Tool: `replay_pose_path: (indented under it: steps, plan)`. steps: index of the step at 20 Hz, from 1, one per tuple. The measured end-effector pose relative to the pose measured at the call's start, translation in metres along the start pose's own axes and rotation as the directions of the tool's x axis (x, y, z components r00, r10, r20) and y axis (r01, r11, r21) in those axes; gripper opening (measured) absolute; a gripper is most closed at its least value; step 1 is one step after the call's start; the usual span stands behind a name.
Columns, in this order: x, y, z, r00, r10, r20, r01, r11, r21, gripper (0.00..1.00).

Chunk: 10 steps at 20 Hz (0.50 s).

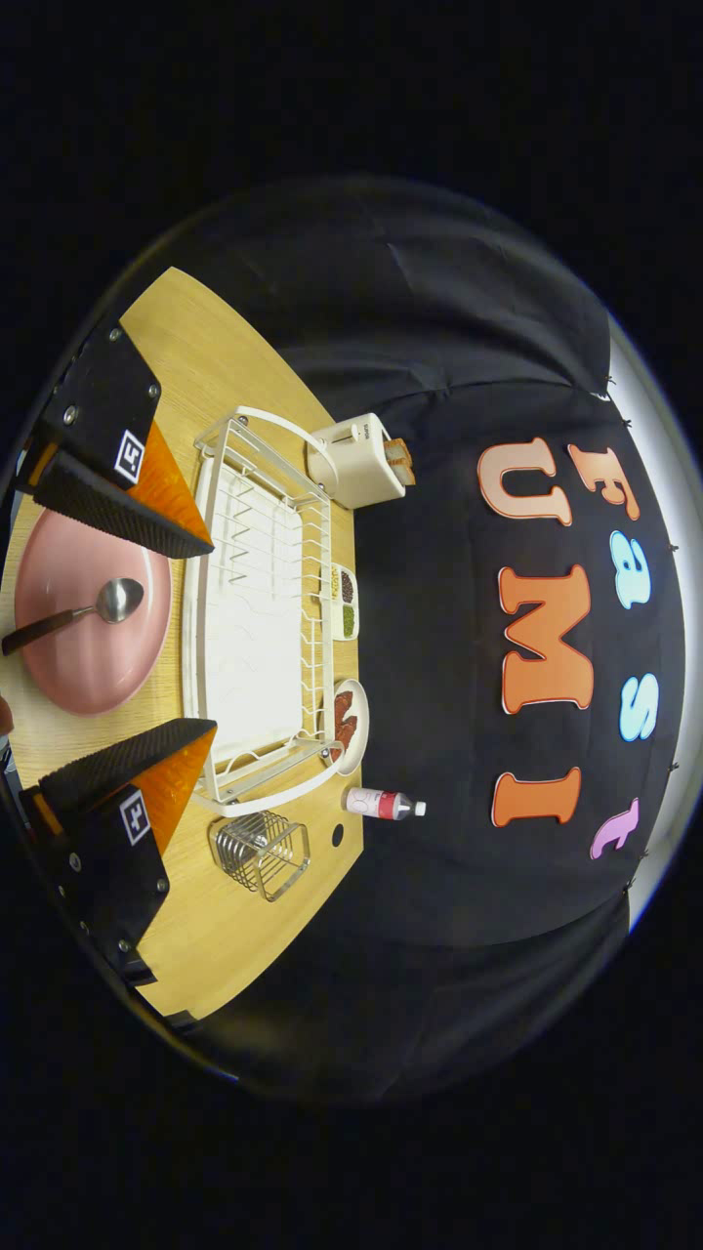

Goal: Take the plate from the dish rack, then take the spoon from the basket and place it into the plate.

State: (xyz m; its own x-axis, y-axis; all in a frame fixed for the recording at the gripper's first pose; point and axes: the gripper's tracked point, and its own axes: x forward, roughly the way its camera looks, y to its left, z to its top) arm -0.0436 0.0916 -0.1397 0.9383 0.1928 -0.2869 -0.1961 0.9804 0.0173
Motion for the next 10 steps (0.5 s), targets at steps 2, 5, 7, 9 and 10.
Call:
replay_pose_path:
  steps: [2,5,7,9,10]
  plan:
    - [0.001,-0.004,0.019,1.0,0.001,0.021,-0.001,1.0,-0.009,0.98]
    - [0.003,-0.013,0.048,0.999,-0.002,0.045,0.002,1.0,-0.02,0.98]
    - [0.004,-0.014,0.066,0.998,0.009,0.058,-0.009,1.0,-0.005,0.98]
    - [0.005,-0.018,0.081,0.997,0.01,0.076,-0.011,1.0,0.007,0.98]
    - [0.006,-0.022,0.088,0.996,0.002,0.086,-0.003,1.0,0.009,0.98]
